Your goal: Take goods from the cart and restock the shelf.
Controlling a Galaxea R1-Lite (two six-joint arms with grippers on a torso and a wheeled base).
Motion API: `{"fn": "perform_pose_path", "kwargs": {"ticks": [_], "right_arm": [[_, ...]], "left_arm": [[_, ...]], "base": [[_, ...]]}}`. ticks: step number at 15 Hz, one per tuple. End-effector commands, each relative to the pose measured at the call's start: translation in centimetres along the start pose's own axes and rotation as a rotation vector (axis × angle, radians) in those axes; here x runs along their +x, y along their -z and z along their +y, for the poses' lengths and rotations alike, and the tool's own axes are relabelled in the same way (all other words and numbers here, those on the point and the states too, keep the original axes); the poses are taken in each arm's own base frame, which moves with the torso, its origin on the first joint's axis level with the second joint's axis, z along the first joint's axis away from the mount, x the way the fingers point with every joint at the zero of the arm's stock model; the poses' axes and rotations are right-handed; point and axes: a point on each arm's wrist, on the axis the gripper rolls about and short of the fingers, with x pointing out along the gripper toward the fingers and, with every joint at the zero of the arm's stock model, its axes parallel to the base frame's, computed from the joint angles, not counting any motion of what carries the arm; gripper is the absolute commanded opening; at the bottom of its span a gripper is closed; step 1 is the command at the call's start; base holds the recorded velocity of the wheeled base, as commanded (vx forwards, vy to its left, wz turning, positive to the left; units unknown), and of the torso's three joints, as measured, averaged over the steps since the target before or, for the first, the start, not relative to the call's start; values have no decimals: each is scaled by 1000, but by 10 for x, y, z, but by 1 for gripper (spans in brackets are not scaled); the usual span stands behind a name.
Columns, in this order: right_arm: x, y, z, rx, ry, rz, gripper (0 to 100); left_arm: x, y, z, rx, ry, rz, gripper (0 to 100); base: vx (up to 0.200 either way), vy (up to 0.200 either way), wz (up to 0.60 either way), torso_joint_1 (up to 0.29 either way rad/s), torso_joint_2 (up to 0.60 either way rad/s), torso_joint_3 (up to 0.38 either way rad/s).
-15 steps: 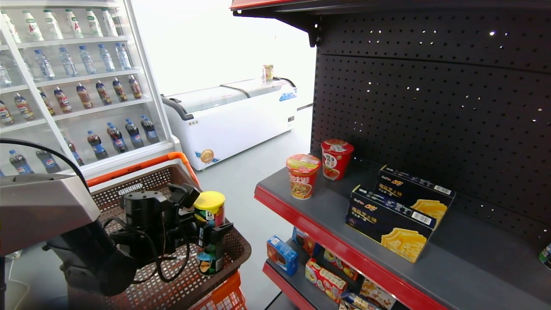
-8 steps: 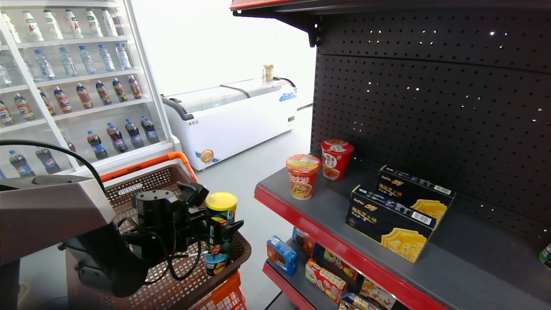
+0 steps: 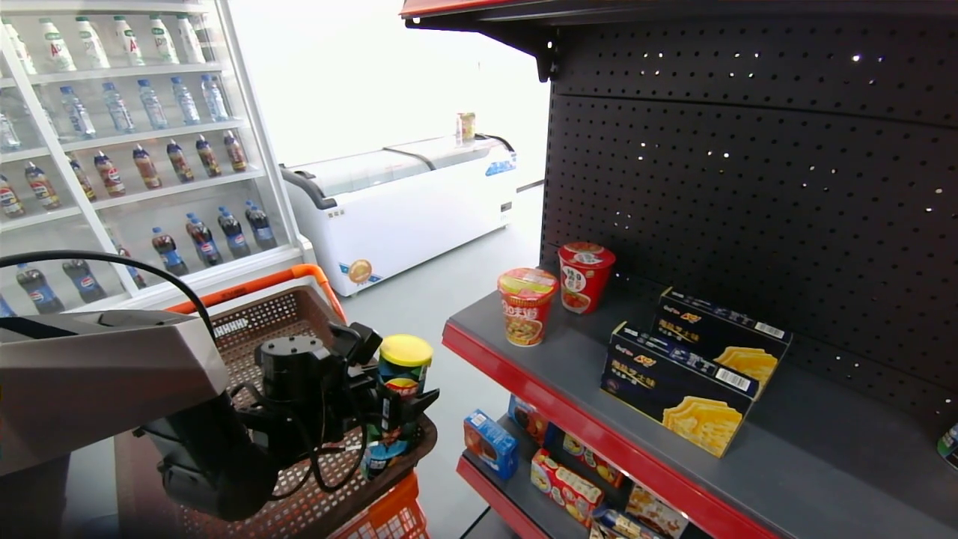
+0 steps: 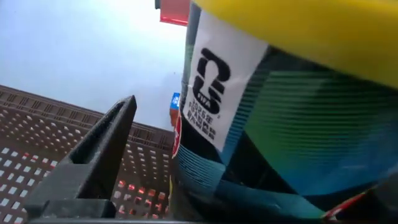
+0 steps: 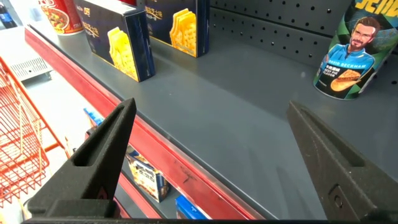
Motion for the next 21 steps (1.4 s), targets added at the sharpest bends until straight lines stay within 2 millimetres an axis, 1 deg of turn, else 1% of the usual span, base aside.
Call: {"fn": "perform_pose_path", "kwargs": {"ticks": [1, 2, 6, 8, 10, 11, 12, 13, 14, 15, 16, 17, 18, 19, 21], "right_arm": [[0, 0, 0, 0, 0, 0, 100], [0, 0, 0, 0, 0, 0, 100], [0, 0, 0, 0, 0, 0, 100], [0, 0, 0, 0, 0, 0, 100], [0, 0, 0, 0, -2, 0, 100], [0, 0, 0, 0, -2, 0, 100], [0, 0, 0, 0, 0, 0, 100], [0, 0, 0, 0, 0, 0, 100], [0, 0, 0, 0, -2, 0, 100], [0, 0, 0, 0, 0, 0, 100], [0, 0, 0, 0, 0, 0, 100], [0, 0, 0, 0, 0, 0, 100], [0, 0, 0, 0, 0, 0, 100], [0, 0, 0, 0, 0, 0, 100], [0, 0, 0, 0, 0, 0, 100]], "left_arm": [[3, 2, 0, 2, 3, -2, 100], [4, 3, 0, 2, -2, 0, 0], [-1, 7, -3, -1, -12, 18, 0], [-5, -1, -3, 4, -15, -6, 0], [-15, -16, -5, 13, -18, -44, 0], [-17, -19, -6, 14, -18, -51, 0], [-28, -31, -7, 17, -24, -88, 0], [-29, -32, -7, 18, -24, -91, 0], [-44, -48, -12, 27, -29, -123, 0], [-51, -53, -14, 29, -31, -129, 0], [-64, -63, -18, 40, -39, -159, 0], [-69, -67, -20, 42, -48, -174, 0], [-83, -70, -25, 46, -78, -188, 0], [-91, -69, -28, 48, -91, -190, 0], [-100, -70, -32, 51, -120, -198, 0]], "base": [[0, 0, 0, 0, 0, 0], [0, 0, 0, 0, 0, 0], [0, 0, 0, 0, 0, 0], [0, 0, 0, 0, 0, 0], [0, 0, 0, 0, 0, 0], [0, 0, 0, 0, 0, 0], [0, 0, 0, 0, 0, 0], [0, 0, 0, 0, 0, 0], [0, 0, 0, 0, 0, 0], [0, 0, 0, 0, 0, 0], [0, 0, 0, 0, 0, 0], [0, 0, 0, 0, 0, 0], [0, 0, 0, 0, 0, 0], [0, 0, 0, 0, 0, 0], [0, 0, 0, 0, 0, 0]]}}
